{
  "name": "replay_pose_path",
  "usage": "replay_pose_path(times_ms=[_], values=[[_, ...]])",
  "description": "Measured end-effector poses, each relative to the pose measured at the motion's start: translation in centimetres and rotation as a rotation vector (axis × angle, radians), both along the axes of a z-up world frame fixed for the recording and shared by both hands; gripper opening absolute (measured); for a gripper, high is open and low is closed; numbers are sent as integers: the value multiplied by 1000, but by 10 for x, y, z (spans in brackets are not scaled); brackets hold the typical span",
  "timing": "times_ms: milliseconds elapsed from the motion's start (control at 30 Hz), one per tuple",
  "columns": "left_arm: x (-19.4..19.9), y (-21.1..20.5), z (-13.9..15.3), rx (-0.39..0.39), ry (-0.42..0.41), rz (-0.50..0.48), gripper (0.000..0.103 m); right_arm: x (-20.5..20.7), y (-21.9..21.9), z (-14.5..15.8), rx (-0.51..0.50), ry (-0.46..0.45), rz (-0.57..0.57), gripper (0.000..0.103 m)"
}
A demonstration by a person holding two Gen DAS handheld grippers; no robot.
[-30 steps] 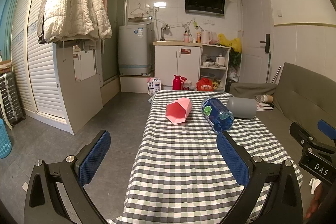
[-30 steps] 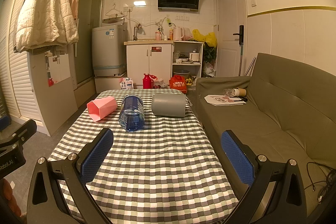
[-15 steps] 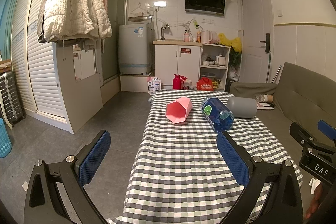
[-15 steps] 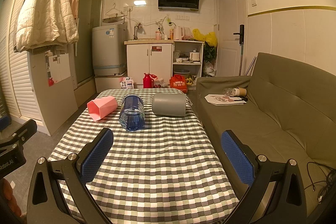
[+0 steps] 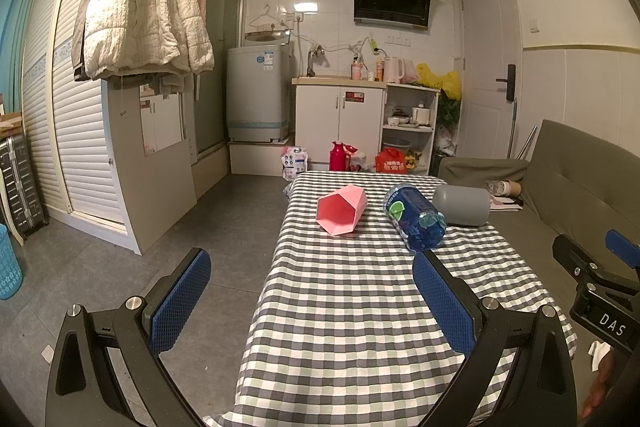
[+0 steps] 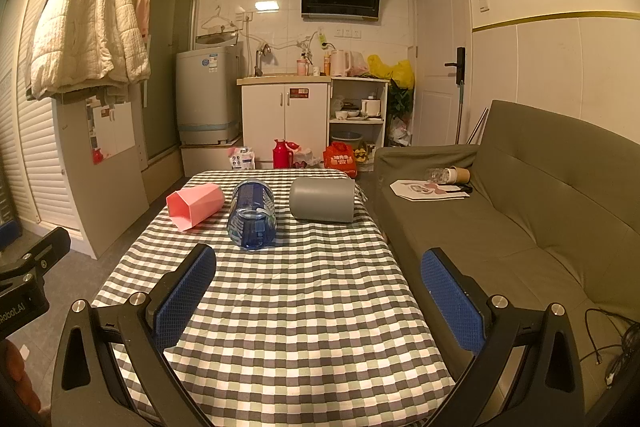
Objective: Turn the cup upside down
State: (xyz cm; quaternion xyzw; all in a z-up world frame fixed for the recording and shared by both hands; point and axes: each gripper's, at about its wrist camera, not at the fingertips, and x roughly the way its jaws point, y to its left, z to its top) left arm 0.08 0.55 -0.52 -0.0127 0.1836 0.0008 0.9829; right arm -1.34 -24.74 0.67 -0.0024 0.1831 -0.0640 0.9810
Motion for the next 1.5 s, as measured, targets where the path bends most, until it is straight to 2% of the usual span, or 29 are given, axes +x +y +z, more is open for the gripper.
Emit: replay_pose_path(times_ms=[200,300,400,500,700,900,933,1033,1100,1167,1200,1233,1333,1500], values=[[5,2,0,-6,21,12,103,6,0,-4,12,19,9,103],[21,5,-2,-18,74,9,103,14,0,-2,24,42,22,103],[46,5,-5,12,148,37,103,29,2,-3,20,71,59,103],[72,8,-8,22,197,49,103,55,7,-3,-6,103,104,103],[130,11,-18,54,267,64,103,133,16,-7,24,198,180,103],[169,16,-34,49,308,63,103,216,38,-40,10,355,246,103],[175,16,-39,48,322,65,103,230,43,-50,4,393,275,102],[184,20,-46,20,348,42,103,251,50,-68,-11,435,285,96],[184,23,-48,0,350,28,103,258,50,-75,7,446,281,95],[185,24,-51,-7,356,23,103,264,49,-80,25,461,273,85],[184,24,-51,-8,360,22,103,265,49,-82,31,475,267,73],[182,24,-52,-10,365,21,103,264,49,-83,34,485,262,71],[174,25,-48,-16,373,20,103,252,48,-80,29,494,248,71],[151,28,-40,-6,384,11,103,209,48,-71,33,522,231,70]])
